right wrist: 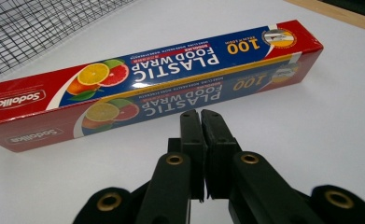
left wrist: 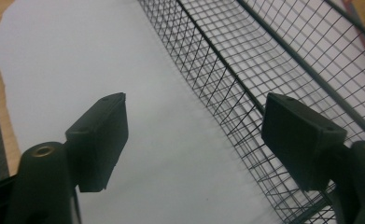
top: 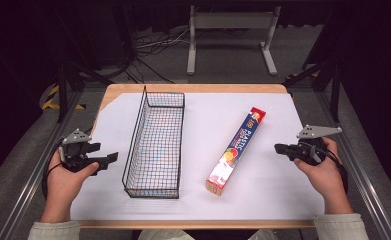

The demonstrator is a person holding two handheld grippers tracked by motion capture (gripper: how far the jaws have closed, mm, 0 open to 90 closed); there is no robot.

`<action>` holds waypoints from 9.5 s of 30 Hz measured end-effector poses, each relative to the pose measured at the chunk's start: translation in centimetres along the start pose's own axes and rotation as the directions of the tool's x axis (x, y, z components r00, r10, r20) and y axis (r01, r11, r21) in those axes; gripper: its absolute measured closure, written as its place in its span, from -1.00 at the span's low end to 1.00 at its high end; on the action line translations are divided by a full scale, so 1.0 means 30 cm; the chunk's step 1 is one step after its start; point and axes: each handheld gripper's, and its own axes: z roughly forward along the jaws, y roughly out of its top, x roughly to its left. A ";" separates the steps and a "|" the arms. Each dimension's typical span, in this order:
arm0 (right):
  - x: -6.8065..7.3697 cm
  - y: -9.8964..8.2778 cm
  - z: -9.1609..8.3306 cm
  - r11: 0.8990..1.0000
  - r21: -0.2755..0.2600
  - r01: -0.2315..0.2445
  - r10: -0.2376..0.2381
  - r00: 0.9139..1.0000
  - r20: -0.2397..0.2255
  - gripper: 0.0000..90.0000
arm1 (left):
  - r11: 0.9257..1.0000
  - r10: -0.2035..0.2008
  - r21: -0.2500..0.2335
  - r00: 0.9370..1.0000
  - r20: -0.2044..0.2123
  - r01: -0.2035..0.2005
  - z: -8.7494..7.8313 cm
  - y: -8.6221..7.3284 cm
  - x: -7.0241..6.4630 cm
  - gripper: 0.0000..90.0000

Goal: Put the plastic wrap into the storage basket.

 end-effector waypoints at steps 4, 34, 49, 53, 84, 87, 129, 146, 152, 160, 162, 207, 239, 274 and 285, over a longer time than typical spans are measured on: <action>0.012 0.007 0.024 1.000 0.026 0.013 -0.012 1.000 -0.028 1.00 | 0.999 0.001 -0.035 1.000 0.027 -0.001 -0.016 -0.002 -0.010 -0.52; 0.274 0.021 0.314 0.928 0.260 0.266 -0.210 0.952 -0.222 1.00 | 0.998 0.022 -0.052 1.000 0.004 -0.022 -0.050 -0.013 -0.027 -0.54; 0.306 0.073 0.394 0.942 0.234 0.240 -0.189 0.957 -0.218 1.00 | 0.998 0.017 -0.057 1.000 0.006 -0.016 -0.049 -0.017 -0.028 -0.54; 0.320 0.096 0.417 0.938 0.244 0.247 -0.197 0.957 -0.211 1.00 | 0.998 0.014 -0.058 1.000 0.006 -0.013 -0.053 -0.018 -0.028 -0.54; -0.071 0.424 0.539 0.958 0.272 0.088 -0.105 0.993 0.047 1.00 | 0.998 -0.038 -0.060 0.998 -0.041 0.036 -0.117 -0.122 -0.002 -0.56; -0.094 0.423 0.585 0.947 0.311 0.080 -0.105 0.992 0.065 1.00 | 0.997 -0.052 -0.053 0.998 -0.038 0.050 -0.116 -0.128 0.001 -0.56; -0.201 0.329 0.551 0.874 0.485 -0.034 -0.064 0.981 0.184 1.00 | 0.998 -0.014 -0.064 1.000 -0.002 0.014 -0.089 -0.087 -0.007 -0.56; -0.194 0.084 0.247 0.766 0.630 -0.130 0.098 0.992 0.084 1.00 | 0.997 0.000 -0.082 1.000 0.010 0.001 -0.074 -0.041 -0.023 -0.56; -0.189 0.061 0.179 0.828 0.551 -0.104 0.060 0.993 0.098 0.82 | 0.996 0.013 -0.084 1.000 0.017 -0.011 -0.063 -0.026 -0.031 -0.56; -0.135 0.118 0.085 0.967 0.241 0.082 -0.086 0.996 0.006 -0.06 | 0.996 0.009 -0.091 1.000 0.004 -0.008 -0.065 -0.022 -0.019 -0.58; -0.107 0.130 0.074 0.968 0.219 0.124 -0.121 0.992 -0.029 -0.25 | 0.996 0.006 -0.088 1.000 0.010 -0.005 -0.062 -0.021 -0.024 -0.58; 0.045 0.021 0.263 0.691 0.413 0.593 -0.429 0.797 -0.426 -0.30 | 0.995 0.027 -0.093 1.000 -0.006 -0.027 -0.068 -0.012 -0.052 -0.61; 0.079 0.325 0.088 0.772 0.293 0.565 -0.417 0.797 -0.437 -0.13 | 0.920 0.391 -0.026 0.914 0.106 -0.391 -0.098 0.201 -0.221 -0.62; 0.279 0.551 0.138 0.759 0.219 0.612 -0.456 0.741 -0.493 -0.13 | 0.806 0.546 -0.033 0.720 0.429 -0.591 0.006 0.512 -0.411 -0.71; 0.330 0.568 0.167 0.749 0.209 0.629 -0.460 0.720 -0.520 -0.13 | 0.769 0.567 -0.010 0.676 0.471 -0.639 0.079 0.563 -0.491 -0.72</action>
